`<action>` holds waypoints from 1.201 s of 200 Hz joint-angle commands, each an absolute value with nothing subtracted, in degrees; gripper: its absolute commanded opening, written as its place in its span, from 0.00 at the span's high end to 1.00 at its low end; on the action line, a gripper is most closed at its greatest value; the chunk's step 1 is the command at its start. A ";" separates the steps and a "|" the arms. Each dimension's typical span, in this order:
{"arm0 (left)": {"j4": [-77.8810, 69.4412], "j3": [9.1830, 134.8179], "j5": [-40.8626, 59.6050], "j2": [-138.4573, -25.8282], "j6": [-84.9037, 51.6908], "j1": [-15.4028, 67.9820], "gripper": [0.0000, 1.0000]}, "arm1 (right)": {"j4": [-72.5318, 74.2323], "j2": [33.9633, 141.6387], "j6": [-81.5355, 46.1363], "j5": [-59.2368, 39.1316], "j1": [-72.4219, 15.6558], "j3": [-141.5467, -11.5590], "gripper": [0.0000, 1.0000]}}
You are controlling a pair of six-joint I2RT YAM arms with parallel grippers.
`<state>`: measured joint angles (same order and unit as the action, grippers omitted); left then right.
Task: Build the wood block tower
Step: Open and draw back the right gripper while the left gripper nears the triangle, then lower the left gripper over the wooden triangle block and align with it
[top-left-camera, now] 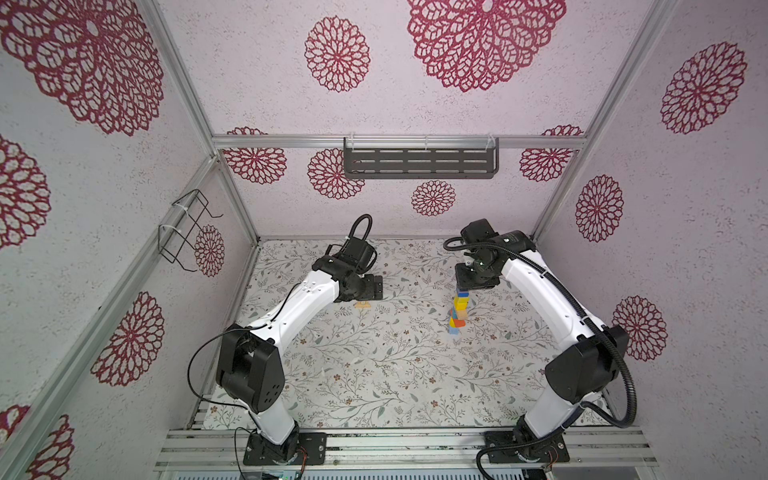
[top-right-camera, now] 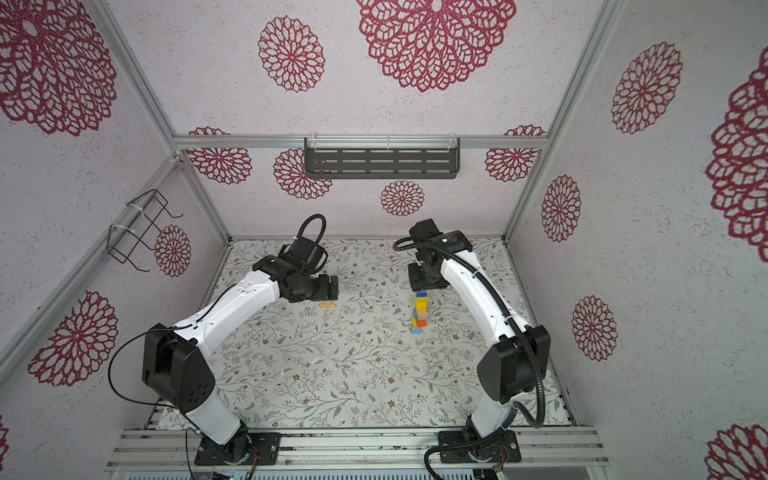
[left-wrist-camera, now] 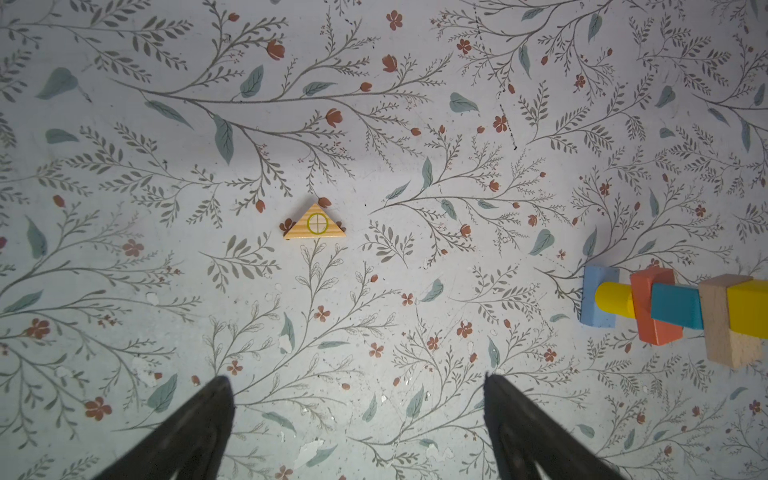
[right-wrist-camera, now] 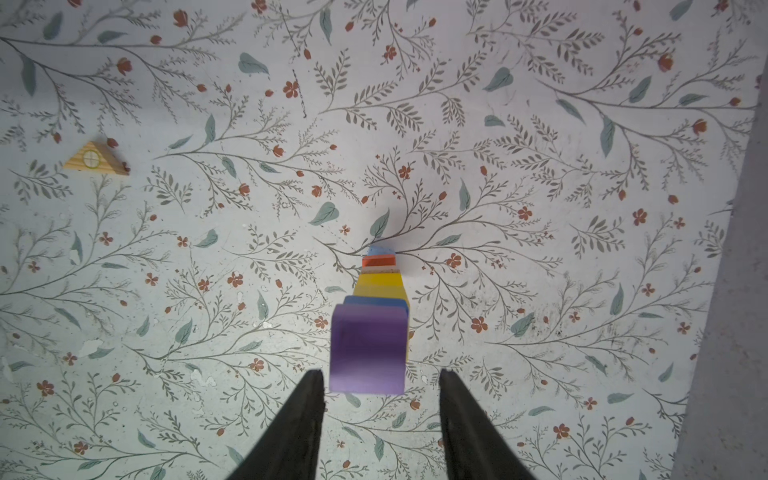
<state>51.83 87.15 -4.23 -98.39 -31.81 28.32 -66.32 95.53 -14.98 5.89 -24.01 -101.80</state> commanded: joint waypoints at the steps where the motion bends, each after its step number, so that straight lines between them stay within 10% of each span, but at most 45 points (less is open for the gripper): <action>1: 52.95 88.54 -4.24 -101.29 -30.27 27.10 0.11 | -64.43 89.77 -14.34 8.02 -23.60 -101.38 0.50; 43: 53.91 91.59 -4.07 -106.81 -29.58 25.32 0.28 | -56.89 81.48 -14.37 9.32 -23.08 -94.92 0.49; 240: 57.53 107.83 -8.24 -130.95 -32.59 23.67 0.30 | -41.28 63.57 -14.00 4.76 -22.23 -75.02 0.30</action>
